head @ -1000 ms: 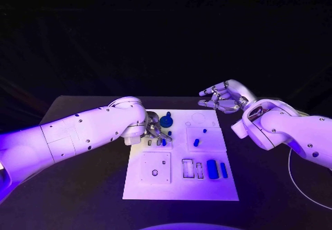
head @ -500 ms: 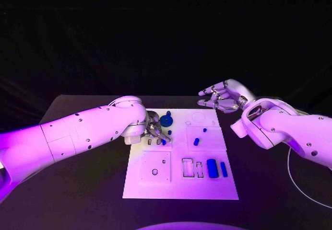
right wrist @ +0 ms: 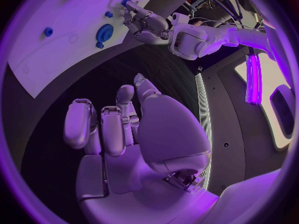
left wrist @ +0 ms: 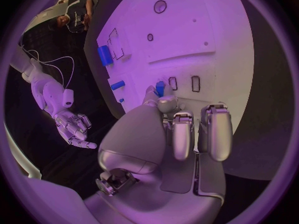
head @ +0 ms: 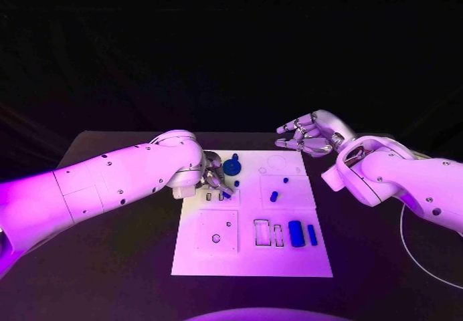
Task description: Assemble the parts on the task board
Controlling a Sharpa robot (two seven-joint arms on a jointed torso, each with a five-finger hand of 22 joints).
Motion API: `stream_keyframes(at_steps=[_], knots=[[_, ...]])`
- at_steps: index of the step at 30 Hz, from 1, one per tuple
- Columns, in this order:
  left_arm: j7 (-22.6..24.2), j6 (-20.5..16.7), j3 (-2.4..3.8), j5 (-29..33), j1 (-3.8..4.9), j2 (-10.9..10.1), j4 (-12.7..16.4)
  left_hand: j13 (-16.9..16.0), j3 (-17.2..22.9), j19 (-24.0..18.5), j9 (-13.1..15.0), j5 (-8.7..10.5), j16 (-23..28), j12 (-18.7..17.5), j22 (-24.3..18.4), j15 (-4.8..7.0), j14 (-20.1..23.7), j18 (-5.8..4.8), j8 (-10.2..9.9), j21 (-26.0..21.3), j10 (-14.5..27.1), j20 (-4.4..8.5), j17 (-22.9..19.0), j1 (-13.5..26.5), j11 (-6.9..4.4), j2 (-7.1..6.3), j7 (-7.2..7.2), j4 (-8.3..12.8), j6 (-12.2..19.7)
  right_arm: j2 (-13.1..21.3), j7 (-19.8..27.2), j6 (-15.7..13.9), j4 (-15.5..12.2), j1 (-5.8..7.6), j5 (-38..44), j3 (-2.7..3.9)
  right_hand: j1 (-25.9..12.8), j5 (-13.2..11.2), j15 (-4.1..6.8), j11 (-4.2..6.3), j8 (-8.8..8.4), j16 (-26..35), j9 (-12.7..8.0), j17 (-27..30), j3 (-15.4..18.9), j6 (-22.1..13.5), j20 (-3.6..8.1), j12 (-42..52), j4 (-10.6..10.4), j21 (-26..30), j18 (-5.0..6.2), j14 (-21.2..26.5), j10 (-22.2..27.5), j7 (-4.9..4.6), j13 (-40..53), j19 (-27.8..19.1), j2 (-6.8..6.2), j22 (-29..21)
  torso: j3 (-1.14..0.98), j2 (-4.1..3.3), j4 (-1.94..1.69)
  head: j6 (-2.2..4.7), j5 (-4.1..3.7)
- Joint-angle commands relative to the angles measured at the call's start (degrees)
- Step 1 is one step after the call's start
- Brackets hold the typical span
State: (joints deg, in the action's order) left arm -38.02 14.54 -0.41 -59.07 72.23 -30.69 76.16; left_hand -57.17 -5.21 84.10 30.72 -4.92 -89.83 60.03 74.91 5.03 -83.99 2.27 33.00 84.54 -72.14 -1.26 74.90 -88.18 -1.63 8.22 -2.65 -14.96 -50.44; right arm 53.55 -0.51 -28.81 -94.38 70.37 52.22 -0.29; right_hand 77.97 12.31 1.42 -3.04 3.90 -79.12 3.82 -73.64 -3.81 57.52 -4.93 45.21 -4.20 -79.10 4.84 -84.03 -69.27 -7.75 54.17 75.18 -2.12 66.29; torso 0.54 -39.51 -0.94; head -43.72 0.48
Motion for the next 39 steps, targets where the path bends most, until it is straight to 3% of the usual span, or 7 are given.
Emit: stream_keyframes(at_steps=[1,2,3,8,12,26,39], knots=[[-0.05,0.00,-0.21,1.98,-0.26,-0.49,0.19,0.17,15.68,2.61,0.78,-0.26,-0.17,-0.37,7.08,-0.31,-6.01,-0.31,-0.18,-0.38,-0.28,-0.21,15.10,2.83,0.27,-4.48,-0.37,8.00,-0.55,-0.12,-0.20,1.16,0.05,-0.02,0.35,-0.01,-0.16,0.35,-0.13,0.17,0.14,0.27,0.03,0.05,0.06,0.33,-0.10,-0.27,-0.30,0.24,0.40,-2.37,0.32,-0.27,-0.09,-0.41,0.40,-0.05,-0.03,0.02,-0.05,-0.06,0.13],[-0.02,-0.18,-0.21,2.13,-0.26,-0.69,0.30,0.19,16.44,2.60,0.82,-0.27,-0.17,-0.39,7.08,-0.31,-6.01,-0.31,-0.19,-0.39,-0.29,-0.21,15.10,3.05,0.27,-4.86,-0.38,7.92,-0.57,-0.14,-0.20,1.18,0.07,-0.02,0.35,-0.02,-0.16,0.35,-0.13,0.17,0.14,0.27,0.03,0.05,0.06,0.33,-0.10,-0.27,-0.30,0.24,0.40,-2.37,0.32,-0.27,-0.09,-0.41,0.40,-0.05,-0.05,0.02,-0.06,-0.06,0.18],[0.01,-0.43,-0.21,2.28,-0.26,-0.92,0.42,0.27,23.06,2.60,1.41,-0.22,-0.17,-0.46,7.10,-0.36,-6.01,-0.30,-0.04,-0.48,-0.48,-0.26,15.10,5.37,0.28,-7.67,-0.69,7.31,-0.74,-0.17,-0.20,1.21,0.09,-0.02,0.35,-0.02,-0.16,0.35,-0.13,0.17,0.14,0.27,0.03,0.05,0.06,0.33,-0.10,-0.27,-0.30,0.24,0.40,-2.37,0.32,-0.27,-0.09,-0.41,0.40,-0.05,-0.05,0.01,-0.05,-0.05,0.21],[0.46,-4.18,-0.22,2.93,-0.27,-2.28,1.50,0.14,34.37,2.64,2.96,-0.29,-0.17,-0.21,7.18,-0.55,-6.01,-0.24,0.84,-0.61,-1.08,-0.08,15.10,9.49,0.37,-12.68,-0.45,8.11,-0.85,-0.41,-0.14,1.30,0.28,-0.05,0.32,-0.04,-0.12,0.53,-0.12,0.17,0.14,0.35,0.03,0.12,0.05,0.33,-0.09,-0.29,-0.32,0.32,0.42,-2.36,0.30,-0.27,-0.19,-0.46,0.43,-0.15,-0.08,0.02,-0.07,-0.05,0.42],[0.84,-8.44,-0.24,3.10,-0.30,-3.41,2.74,-0.33,38.68,2.76,3.81,-0.63,-0.17,0.32,7.41,-0.34,-6.01,-0.31,1.42,-0.52,-1.66,-0.18,15.10,11.48,0.32,-14.29,-0.35,9.05,-0.93,-0.59,-0.08,1.39,0.42,-0.09,0.25,-0.06,-0.11,0.65,-0.11,0.18,0.13,0.36,0.03,0.12,0.04,0.33,-0.09,-0.34,-0.33,0.33,0.41,-2.36,0.30,-0.27,-0.28,-0.45,0.44,-0.14,-0.06,-0.02,-0.08,0.02,0.61],[0.59,-10.15,-0.71,-0.46,-0.89,-4.57,4.67,-0.91,42.92,2.79,5.05,-2.35,-0.17,1.08,7.33,-0.10,-6.01,-0.28,2.37,-0.71,-2.51,-0.06,15.10,14.09,0.18,-15.82,-0.20,10.56,-0.98,-0.74,-0.17,1.89,0.68,-0.13,0.20,-0.11,-0.12,0.81,-0.11,0.18,0.13,0.37,0.03,0.11,0.04,0.34,-0.08,-0.35,-0.37,0.39,0.43,-2.37,0.28,-0.27,-0.35,-0.49,0.45,-0.23,0.06,0.01,-0.04,-0.09,0.99],[0.01,-5.47,-0.95,-3.29,-1.07,-4.64,4.54,-0.65,43.52,2.67,5.28,-2.58,-0.17,0.89,7.02,-0.07,-6.01,-0.19,2.56,-1.00,-2.50,-0.02,15.10,14.61,0.15,-16.06,-0.17,10.88,-1.01,-0.86,-0.27,2.37,0.80,-0.15,0.25,-0.16,-0.15,0.86,-0.11,0.17,0.13,0.43,0.03,0.19,0.06,0.33,-0.08,-0.45,-0.41,0.44,0.45,-2.36,0.32,-0.28,-0.46,-0.54,0.45,-0.32,0.03,0.00,0.05,-0.45,1.34]])
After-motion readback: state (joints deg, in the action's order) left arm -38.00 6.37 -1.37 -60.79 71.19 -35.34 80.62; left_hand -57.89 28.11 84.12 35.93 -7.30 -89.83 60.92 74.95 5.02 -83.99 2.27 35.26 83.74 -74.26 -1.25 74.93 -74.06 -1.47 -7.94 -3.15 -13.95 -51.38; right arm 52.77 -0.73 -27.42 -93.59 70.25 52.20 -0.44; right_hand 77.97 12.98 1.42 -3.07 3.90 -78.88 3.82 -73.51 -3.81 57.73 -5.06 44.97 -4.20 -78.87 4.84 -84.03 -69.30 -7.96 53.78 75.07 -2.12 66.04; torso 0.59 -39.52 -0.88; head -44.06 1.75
